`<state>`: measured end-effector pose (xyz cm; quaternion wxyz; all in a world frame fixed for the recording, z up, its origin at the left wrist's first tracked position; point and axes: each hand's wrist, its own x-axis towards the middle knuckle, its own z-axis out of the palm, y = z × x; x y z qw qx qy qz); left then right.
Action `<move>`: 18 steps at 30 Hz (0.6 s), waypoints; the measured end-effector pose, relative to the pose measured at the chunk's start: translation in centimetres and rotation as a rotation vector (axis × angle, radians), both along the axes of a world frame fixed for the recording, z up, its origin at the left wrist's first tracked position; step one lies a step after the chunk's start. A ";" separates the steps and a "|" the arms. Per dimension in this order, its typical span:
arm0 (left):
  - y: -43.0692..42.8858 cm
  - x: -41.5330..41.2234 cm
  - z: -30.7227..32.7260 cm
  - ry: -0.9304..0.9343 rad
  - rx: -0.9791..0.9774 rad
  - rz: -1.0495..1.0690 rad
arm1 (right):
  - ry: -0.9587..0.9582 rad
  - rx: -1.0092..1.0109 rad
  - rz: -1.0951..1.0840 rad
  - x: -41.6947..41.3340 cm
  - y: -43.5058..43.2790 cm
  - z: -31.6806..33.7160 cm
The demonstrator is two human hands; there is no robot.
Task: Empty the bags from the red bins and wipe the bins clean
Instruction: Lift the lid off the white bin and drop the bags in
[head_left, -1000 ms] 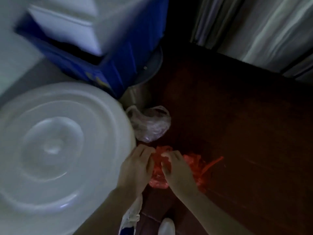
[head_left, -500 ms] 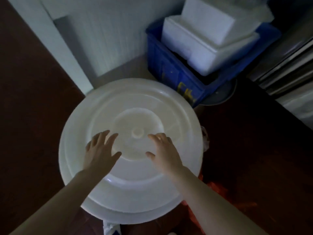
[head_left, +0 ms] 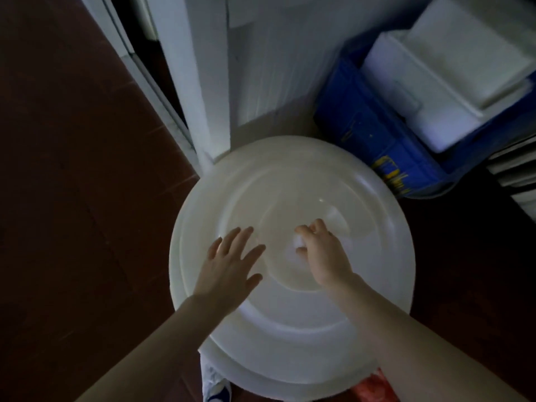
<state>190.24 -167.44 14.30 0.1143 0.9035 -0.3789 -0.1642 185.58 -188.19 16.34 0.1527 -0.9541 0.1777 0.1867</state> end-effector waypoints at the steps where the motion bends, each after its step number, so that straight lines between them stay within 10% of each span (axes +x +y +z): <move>1: 0.3 0.0 0.2 -0.006 -0.006 0.008 | 0.000 0.003 0.011 0.0 0.2 0.3; 18: 19.6 -13.8 6.6 -0.144 -0.022 0.666 | -0.134 0.070 0.585 -2.8 20.1 5.6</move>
